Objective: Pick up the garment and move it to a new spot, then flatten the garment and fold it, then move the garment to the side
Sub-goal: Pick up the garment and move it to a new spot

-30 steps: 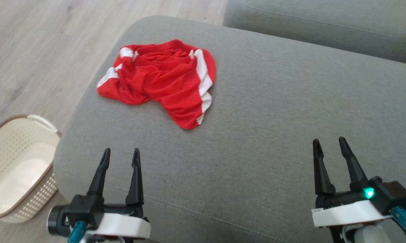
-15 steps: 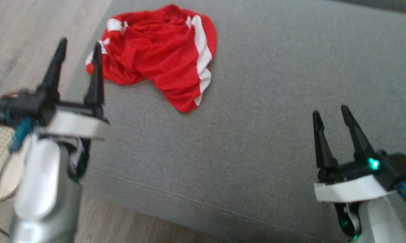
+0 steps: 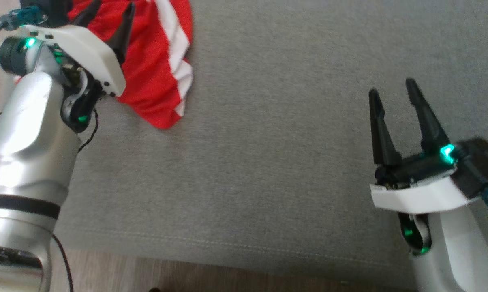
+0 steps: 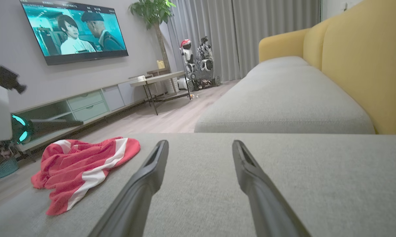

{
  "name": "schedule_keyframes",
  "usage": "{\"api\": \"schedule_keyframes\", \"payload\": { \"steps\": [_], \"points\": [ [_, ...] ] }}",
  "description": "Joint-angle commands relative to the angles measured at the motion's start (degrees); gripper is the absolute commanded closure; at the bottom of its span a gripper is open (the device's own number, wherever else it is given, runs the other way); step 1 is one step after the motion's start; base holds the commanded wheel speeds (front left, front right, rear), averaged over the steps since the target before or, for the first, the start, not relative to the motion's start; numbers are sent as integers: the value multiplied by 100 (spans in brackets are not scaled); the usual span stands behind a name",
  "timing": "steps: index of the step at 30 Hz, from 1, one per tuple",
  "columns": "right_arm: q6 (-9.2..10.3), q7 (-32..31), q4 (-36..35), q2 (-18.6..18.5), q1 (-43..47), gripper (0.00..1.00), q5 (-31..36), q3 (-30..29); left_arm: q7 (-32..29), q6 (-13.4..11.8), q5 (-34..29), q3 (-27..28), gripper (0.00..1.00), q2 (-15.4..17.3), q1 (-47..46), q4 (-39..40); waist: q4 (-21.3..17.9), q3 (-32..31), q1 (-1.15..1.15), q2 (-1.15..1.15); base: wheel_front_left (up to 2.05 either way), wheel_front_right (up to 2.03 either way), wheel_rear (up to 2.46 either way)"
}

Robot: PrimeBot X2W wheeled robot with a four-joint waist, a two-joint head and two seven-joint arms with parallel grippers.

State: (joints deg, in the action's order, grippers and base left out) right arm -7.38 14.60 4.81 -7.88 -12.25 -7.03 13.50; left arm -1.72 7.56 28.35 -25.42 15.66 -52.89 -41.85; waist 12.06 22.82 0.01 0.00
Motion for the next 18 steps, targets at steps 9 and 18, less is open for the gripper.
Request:
{"api": "schedule_keyframes", "payload": {
  "steps": [9,18],
  "points": [
    [-11,40,-657,-27,-376,0,14,192,-458,-9,917,-491,0,623,-797,-1086,-595,737,-1,0,0,0,0],
    [-11,40,-919,-42,-360,0,112,-4,-1009,-8,1703,-1156,0,768,-721,-1386,-694,1017,-1,0,0,0,0]
  ]
}}
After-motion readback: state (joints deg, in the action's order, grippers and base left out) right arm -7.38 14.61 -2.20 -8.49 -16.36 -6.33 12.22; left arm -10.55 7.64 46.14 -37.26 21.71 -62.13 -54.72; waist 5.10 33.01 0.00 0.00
